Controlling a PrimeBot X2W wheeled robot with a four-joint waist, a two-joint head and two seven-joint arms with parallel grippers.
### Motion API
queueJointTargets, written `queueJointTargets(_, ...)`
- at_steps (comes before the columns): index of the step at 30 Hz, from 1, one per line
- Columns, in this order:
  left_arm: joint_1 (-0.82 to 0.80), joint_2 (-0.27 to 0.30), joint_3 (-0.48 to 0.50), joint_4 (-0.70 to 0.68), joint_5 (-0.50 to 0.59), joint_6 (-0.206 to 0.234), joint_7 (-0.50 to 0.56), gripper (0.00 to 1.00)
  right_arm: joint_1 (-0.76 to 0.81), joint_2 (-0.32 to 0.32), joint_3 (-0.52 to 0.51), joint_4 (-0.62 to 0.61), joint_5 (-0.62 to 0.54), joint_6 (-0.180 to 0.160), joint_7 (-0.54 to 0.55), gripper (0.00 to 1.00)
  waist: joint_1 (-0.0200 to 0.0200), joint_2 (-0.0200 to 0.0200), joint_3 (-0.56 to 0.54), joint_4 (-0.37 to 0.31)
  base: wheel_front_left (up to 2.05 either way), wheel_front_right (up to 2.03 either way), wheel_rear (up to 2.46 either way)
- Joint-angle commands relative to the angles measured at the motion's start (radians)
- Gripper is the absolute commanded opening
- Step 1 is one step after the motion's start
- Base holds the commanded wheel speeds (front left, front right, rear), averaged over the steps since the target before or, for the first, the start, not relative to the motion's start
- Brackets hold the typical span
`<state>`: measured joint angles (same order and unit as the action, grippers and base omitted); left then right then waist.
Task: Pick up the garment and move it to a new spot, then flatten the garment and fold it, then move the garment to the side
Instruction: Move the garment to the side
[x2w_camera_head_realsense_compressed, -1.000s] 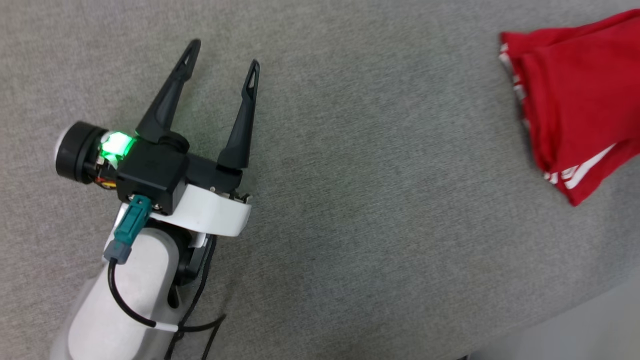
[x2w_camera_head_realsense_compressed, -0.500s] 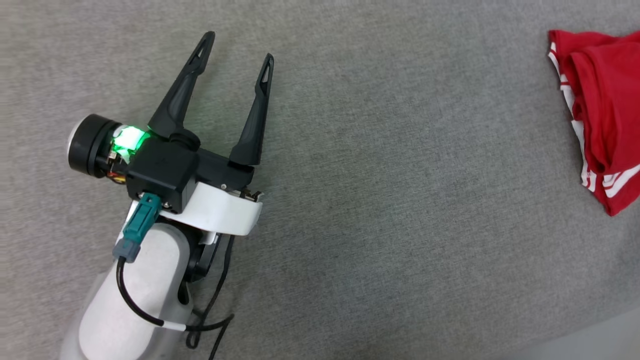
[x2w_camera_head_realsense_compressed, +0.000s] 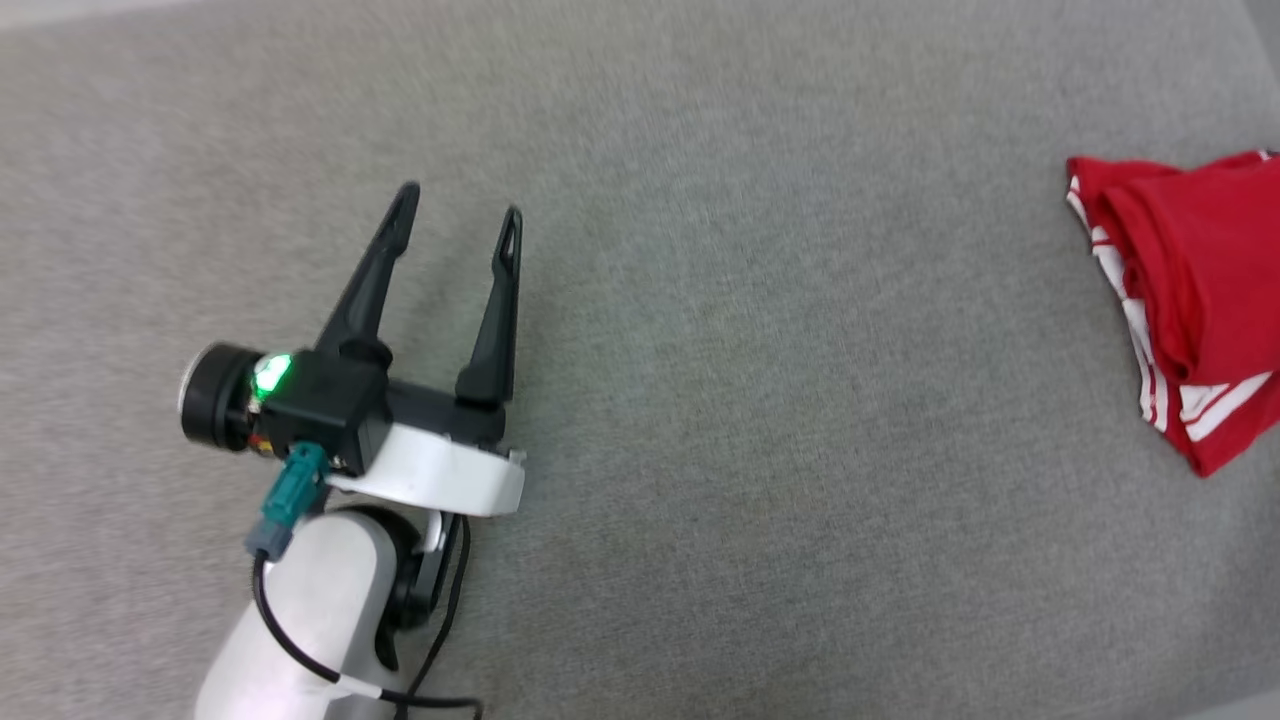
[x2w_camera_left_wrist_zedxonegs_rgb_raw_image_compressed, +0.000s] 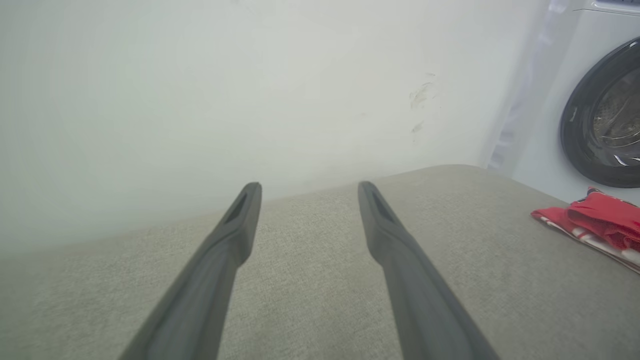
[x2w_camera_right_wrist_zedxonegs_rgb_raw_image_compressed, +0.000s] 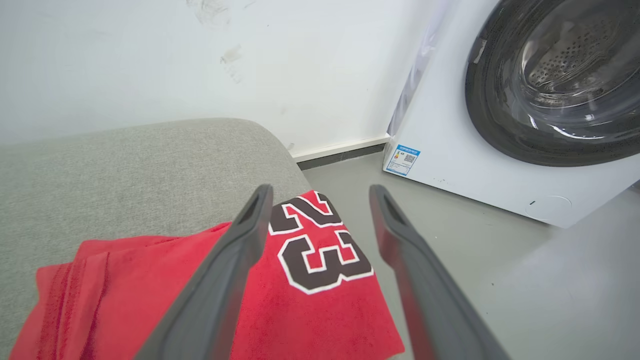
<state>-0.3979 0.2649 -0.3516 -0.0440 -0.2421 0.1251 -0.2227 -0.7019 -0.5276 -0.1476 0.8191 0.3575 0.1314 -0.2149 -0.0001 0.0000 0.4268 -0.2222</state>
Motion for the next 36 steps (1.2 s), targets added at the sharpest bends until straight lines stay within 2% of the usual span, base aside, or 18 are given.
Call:
queueJointTargets(1, 0.027, -0.006, 0.001, 0.013, -0.006, 0.006, -0.005, 1.0, 0.032, 0.023, -0.007, -0.021, -0.016, -0.002, -0.012, 1.0, 0.0001, 0.0, -0.073, 0.033, 0.0, 0.0, 0.0)
queueJointTargets(9, 0.141, -0.016, 0.023, 0.08, -0.04, 0.043, -0.021, 1.0, 0.256, 0.195, -0.046, -0.264, -0.081, -0.002, -0.013, 1.0, 0.0001, 0.0, -0.197, 0.082, 0.0, 0.0, 0.0)
queueJointTargets(17, 0.231, -0.032, 0.049, 0.14, -0.079, 0.059, -0.035, 1.0, 0.468, 0.35, -0.022, -0.53, -0.142, -0.002, 0.051, 1.0, 0.0001, 0.0, -0.272, 0.131, 0.0, 0.0, 0.0)
queueJointTargets(23, 0.286, -0.03, 0.076, 0.175, -0.09, 0.065, -0.041, 1.0, 0.596, 0.41, 0.025, -0.676, -0.178, -0.001, 0.105, 1.0, 0.0001, 0.0, -0.335, 0.162, 0.0, 0.0, 0.0)
queueJointTargets(36, 0.391, -0.012, 0.155, 0.181, -0.075, 0.053, -0.044, 1.0, 0.769, 0.473, 0.103, -0.883, -0.22, -0.001, 0.188, 1.0, 0.0001, 0.0, -0.44, 0.202, 0.0, 0.0, 0.0)
